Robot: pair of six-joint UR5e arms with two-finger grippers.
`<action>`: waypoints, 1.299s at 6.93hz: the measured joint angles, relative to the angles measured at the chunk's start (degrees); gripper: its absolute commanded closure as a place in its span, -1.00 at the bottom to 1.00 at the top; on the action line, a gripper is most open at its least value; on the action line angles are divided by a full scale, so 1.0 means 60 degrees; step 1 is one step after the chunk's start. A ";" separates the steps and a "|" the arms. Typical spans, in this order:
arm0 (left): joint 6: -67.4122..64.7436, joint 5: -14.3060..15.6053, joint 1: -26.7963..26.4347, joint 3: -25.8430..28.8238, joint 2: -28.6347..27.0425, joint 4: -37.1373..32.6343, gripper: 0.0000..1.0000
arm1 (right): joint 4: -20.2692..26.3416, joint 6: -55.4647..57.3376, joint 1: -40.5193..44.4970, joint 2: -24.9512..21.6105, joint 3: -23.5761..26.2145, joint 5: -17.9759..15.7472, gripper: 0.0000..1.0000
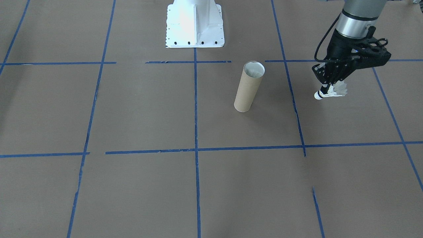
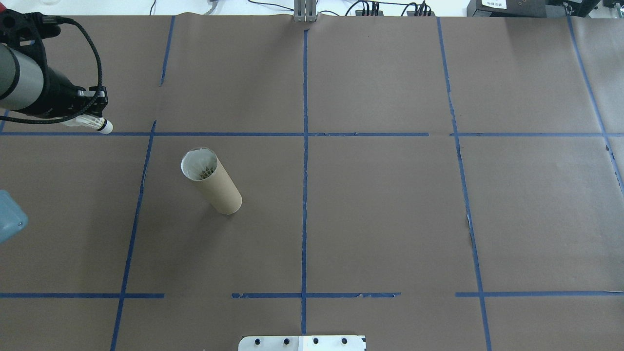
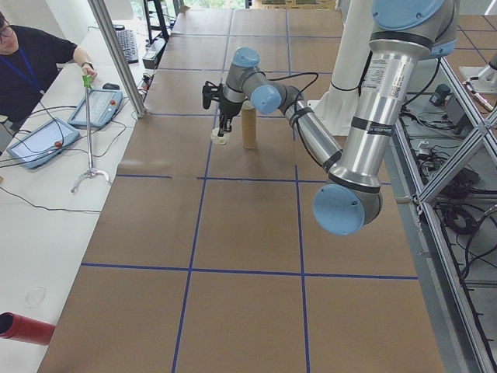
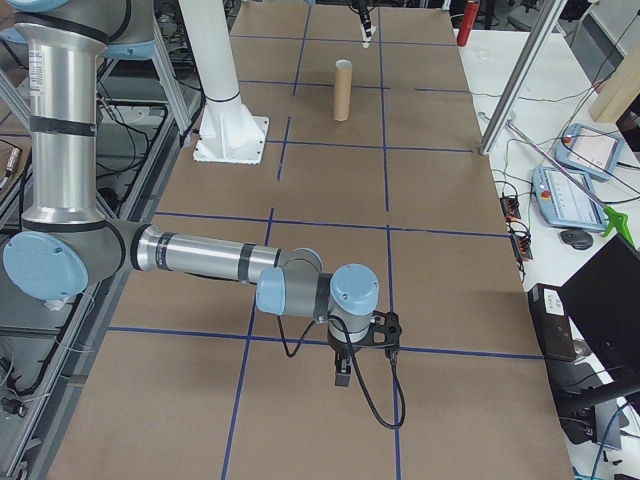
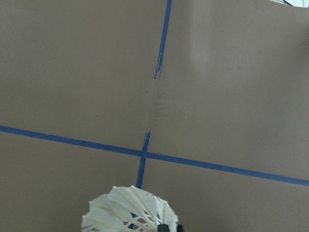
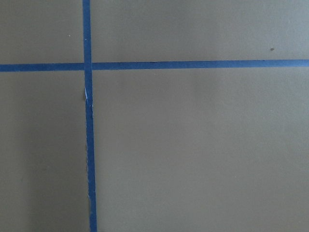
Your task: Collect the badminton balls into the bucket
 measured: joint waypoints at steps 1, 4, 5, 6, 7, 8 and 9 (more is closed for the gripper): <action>-0.0067 0.0466 0.0303 -0.0500 -0.1109 0.2261 1.00 | 0.0000 0.0000 0.0000 0.0000 0.0000 0.0000 -1.00; -0.2313 0.1676 0.1859 -0.0633 -0.3873 0.6030 1.00 | 0.0000 0.0000 0.0000 0.0000 0.0000 0.0000 -1.00; -0.3042 0.2034 0.2311 -0.0115 -0.4769 0.6747 1.00 | 0.0000 0.0000 0.0000 0.0000 0.0000 0.0000 -1.00; -0.3556 0.2237 0.2582 0.0552 -0.5548 0.7172 1.00 | 0.0000 0.0000 0.0000 -0.0002 0.0000 0.0000 -1.00; -0.3897 0.2368 0.2750 0.1160 -0.6052 0.7337 1.00 | 0.0000 0.0000 0.0000 -0.0004 0.0000 0.0003 -1.00; -0.4209 0.2547 0.2972 0.1621 -0.6301 0.7397 1.00 | 0.0000 0.0000 0.0000 -0.0003 0.0000 0.0007 -1.00; -0.4502 0.2710 0.3218 0.1900 -0.6358 0.7411 1.00 | 0.0000 0.0000 0.0000 -0.0002 0.0000 0.0007 -1.00</action>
